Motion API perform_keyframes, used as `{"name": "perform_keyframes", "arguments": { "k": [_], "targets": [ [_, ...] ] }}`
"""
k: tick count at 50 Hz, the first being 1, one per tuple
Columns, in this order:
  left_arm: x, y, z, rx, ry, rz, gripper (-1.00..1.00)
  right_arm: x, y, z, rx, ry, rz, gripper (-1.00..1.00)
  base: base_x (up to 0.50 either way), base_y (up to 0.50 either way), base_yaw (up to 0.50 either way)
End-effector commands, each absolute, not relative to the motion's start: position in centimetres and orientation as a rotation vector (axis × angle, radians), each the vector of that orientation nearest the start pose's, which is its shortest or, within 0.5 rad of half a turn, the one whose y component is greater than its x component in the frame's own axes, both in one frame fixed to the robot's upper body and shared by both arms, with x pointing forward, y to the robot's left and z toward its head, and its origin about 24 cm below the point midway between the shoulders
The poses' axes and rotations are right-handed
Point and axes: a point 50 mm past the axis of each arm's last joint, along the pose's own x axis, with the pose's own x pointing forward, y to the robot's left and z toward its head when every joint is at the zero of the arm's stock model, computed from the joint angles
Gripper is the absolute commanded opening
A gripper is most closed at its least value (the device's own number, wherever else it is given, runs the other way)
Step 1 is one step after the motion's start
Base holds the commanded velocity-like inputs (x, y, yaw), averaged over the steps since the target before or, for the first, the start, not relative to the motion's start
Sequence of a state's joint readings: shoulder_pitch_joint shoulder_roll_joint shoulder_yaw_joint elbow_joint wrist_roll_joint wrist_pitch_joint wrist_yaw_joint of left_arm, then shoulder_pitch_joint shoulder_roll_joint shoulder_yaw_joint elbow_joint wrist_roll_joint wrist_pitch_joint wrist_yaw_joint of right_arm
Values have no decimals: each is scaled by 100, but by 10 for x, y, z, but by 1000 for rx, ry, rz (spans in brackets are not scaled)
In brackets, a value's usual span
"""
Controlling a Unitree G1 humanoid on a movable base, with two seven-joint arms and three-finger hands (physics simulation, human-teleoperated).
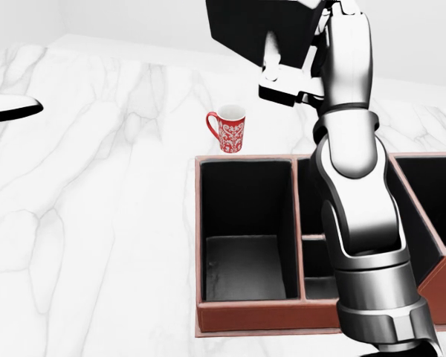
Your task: Pick up the book and place it in the right compartment of the caddy.
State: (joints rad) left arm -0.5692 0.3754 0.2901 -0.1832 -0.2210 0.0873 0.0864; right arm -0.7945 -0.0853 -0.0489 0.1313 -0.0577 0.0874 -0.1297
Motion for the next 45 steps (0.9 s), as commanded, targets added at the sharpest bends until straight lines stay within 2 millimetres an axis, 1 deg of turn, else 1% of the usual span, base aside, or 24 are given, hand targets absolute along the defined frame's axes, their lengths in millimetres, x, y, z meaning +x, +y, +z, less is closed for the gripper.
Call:
{"name": "perform_keyframes", "arguments": {
  "k": [1, 3, 4, 5, 6, 9, 11, 15, 17, 20, 21, 22, 24, 25, 26, 27, 28, 30, 33, 37, 39, 41, 43, 45],
  "targets": [
    [291, 233, 262, 60, -729, 197, 100, 351, -141, 269, -40, -629, -76, -100, 0, 0, 0],
    [293, 233, 258, 65, -710, 195, 100, 351, -146, 273, -41, -639, -88, -100, 0, 0, 0],
    [292, 232, 261, 66, -722, 193, 100, 351, -149, 274, -43, -641, -94, -100, 0, 0, 0],
    [292, 232, 259, 66, -717, 193, 100, 355, -151, 261, -48, -594, -101, -100, 0, 0, 0],
    [292, 232, 259, 67, -716, 193, 100, 351, -155, 277, -48, -646, -107, -100, 0, 0, 0],
    [292, 232, 259, 68, -717, 193, 100, 350, -163, 283, -51, -662, -125, -100, 0, 0, 0],
    [289, 232, 264, 69, -740, 192, 100, 349, -167, 286, -53, -670, -134, -100, 0, 0, 0],
    [289, 231, 261, 69, -734, 191, 100, 345, -177, 291, -63, -693, -150, -100, 0, 0, 0],
    [287, 231, 265, 71, -748, 189, 100, 345, -181, 293, -65, -697, -159, -100, 0, 0, 0],
    [289, 231, 260, 76, -727, 189, 100, 344, -196, 296, -72, -696, -190, -100, 0, 0, 0],
    [289, 231, 260, 77, -728, 190, 100, 348, -200, 280, -71, -641, -205, -100, 0, 0, 0],
    [289, 231, 261, 77, -729, 190, 100, 346, -202, 289, -71, -667, -207, -100, 0, 0, 0],
    [290, 231, 260, 78, -726, 189, 100, 344, -207, 295, -76, -685, -215, -100, 0, 0, 0],
    [290, 231, 260, 79, -725, 189, 100, 344, -209, 295, -78, -684, -219, -100, 0, 0, 0],
    [289, 231, 263, 80, -736, 189, 100, 346, -213, 282, -80, -643, -228, -100, 0, 0, 0],
    [288, 231, 265, 79, -746, 189, 100, 343, -214, 292, -81, -673, -229, -100, 0, 0, 0],
    [288, 231, 266, 79, -750, 190, 100, 342, -215, 297, -83, -687, -230, -100, 0, 0, 0],
    [288, 231, 265, 81, -746, 191, 100, 339, -219, 302, -89, -706, -237, -100, 0, 0, 0],
    [289, 232, 262, 82, -733, 193, 100, 336, -222, 304, -99, -717, -240, -100, 0, 0, 0],
    [287, 232, 266, 82, -750, 191, 100, 332, -228, 305, -111, -728, -251, -100, 0, 0, 0],
    [288, 232, 263, 82, -739, 191, 100, 330, -231, 307, -117, -735, -256, -100, 0, 0, 0],
    [289, 232, 261, 80, -730, 194, 100, 326, -237, 310, -129, -748, -269, -100, 0, 0, 0],
    [288, 233, 263, 82, -739, 195, 100, 324, -245, 311, -134, -747, -285, -100, 0, 0, 0],
    [287, 233, 264, 84, -743, 196, 100, 321, -255, 306, -147, -731, -310, -100, 0, 0, 0]
  ]
}}
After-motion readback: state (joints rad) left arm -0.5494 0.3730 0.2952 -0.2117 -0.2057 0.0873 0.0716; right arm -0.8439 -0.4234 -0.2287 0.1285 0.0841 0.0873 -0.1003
